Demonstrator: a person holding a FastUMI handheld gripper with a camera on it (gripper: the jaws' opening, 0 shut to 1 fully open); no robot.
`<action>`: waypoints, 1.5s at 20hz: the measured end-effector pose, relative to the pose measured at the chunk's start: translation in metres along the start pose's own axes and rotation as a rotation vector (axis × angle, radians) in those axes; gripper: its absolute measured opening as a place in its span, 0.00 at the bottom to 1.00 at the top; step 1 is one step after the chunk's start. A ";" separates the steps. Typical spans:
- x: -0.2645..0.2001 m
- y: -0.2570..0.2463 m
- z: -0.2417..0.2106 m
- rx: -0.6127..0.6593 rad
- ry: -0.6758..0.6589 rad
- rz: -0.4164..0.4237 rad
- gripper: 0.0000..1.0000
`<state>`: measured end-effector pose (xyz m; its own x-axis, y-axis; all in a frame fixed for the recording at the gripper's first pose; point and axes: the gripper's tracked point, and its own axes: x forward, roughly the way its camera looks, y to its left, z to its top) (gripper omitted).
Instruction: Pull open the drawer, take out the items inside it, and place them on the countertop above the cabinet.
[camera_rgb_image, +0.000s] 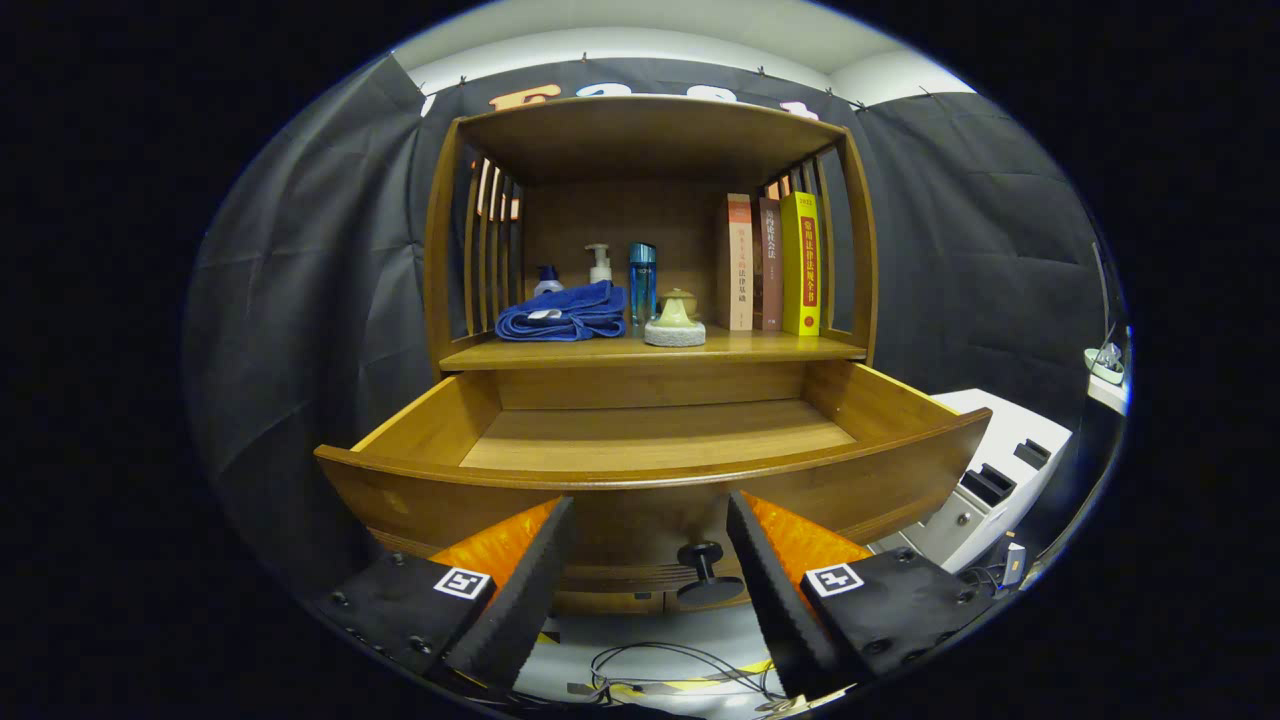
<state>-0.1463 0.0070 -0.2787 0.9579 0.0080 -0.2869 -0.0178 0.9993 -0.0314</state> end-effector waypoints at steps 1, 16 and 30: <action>0.002 0.003 -0.001 0.001 -0.001 0.005 0.96; 0.030 0.008 0.006 0.052 0.024 0.017 0.97; 0.115 0.012 0.026 -0.013 0.029 0.024 0.96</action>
<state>-0.0286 0.0210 -0.2871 0.9486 0.0310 -0.3151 -0.0448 0.9983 -0.0366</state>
